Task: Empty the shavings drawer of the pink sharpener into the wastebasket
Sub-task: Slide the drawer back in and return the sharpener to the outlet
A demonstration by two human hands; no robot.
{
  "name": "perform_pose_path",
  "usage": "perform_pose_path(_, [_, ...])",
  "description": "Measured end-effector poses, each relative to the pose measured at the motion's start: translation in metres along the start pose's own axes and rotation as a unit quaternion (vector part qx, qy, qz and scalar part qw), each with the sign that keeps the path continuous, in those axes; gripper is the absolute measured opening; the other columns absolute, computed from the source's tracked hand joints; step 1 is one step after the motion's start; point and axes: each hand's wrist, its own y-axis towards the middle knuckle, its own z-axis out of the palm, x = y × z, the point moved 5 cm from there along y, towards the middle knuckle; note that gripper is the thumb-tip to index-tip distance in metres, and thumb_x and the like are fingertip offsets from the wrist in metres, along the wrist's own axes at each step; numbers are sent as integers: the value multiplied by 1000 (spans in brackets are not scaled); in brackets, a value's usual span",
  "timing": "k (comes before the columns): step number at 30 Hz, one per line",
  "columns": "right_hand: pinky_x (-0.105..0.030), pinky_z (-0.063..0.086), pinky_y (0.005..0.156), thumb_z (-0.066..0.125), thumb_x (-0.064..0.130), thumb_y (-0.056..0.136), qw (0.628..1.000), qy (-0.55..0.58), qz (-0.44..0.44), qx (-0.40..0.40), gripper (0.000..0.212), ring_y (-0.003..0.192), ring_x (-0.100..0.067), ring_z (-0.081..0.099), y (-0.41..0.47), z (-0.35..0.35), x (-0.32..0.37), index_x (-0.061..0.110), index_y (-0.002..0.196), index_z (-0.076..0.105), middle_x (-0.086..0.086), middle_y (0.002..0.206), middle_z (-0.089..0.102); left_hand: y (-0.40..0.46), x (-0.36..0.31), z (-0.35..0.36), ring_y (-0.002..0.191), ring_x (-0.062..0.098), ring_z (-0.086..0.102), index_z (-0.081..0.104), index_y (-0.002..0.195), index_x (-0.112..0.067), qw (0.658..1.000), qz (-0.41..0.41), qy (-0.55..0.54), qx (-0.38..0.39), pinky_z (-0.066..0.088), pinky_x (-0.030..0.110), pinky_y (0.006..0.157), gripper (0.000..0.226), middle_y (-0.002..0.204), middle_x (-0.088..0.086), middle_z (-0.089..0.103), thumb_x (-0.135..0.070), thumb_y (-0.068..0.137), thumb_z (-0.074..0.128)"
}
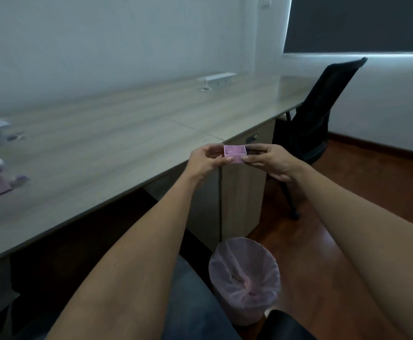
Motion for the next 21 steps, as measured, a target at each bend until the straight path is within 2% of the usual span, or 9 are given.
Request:
perform_pose_path(2, [-20, 58, 86, 69, -15, 82, 1000, -3, -20, 18, 36, 92, -15, 76, 5, 16, 25, 0, 115, 69, -10, 101, 78, 1, -26, -11, 103, 21, 66, 58, 128, 11, 1000, 22, 8, -12, 56, 15, 87, 57, 121, 23, 68, 8, 75, 79])
perform_pose_path(5, [-20, 57, 87, 71, -12, 82, 998, -8, -42, 56, 31, 99, -16, 75, 15, 46, 53, 5, 108, 71, -8, 103, 78, 0, -59, -36, 103, 22, 67, 58, 129, 9, 998, 46, 24, -24, 57, 15, 84, 58, 119, 23, 68, 6, 75, 80])
perform_pose_path(10, [-23, 55, 93, 72, -11, 82, 994, -15, -61, 91, 38, 112, -23, 71, 37, 98, 79, -1, 119, 68, -19, 121, 72, -8, -101, -88, 108, 23, 68, 61, 128, 5, 996, 59, 45, -52, 56, 18, 84, 56, 119, 19, 70, 2, 75, 82])
perform_pose_path(14, [-30, 50, 105, 74, -8, 83, 988, -35, -76, 128, 39, 119, -25, 68, 57, 149, 101, 0, 120, 68, -16, 123, 72, -19, -130, -135, 103, 21, 69, 61, 126, 4, 993, 70, 53, -85, 57, 16, 80, 53, 115, 16, 71, 4, 77, 80])
perform_pose_path(18, [-26, 52, 101, 76, -3, 83, 978, -57, -91, 180, 48, 121, -22, 67, 72, 213, 119, -3, 129, 64, -15, 127, 71, -41, -154, -190, 101, 19, 70, 62, 124, 2, 987, 79, 64, -127, 55, 20, 86, 51, 111, 14, 72, 1, 77, 81])
perform_pose_path(21, [-29, 50, 105, 76, 0, 85, 966, -70, -95, 230, 49, 122, -21, 66, 85, 271, 123, -4, 131, 63, -14, 129, 70, -63, -170, -242, 104, 21, 69, 62, 125, 3, 978, 81, 87, -172, 54, 23, 89, 51, 115, 17, 71, 0, 77, 81])
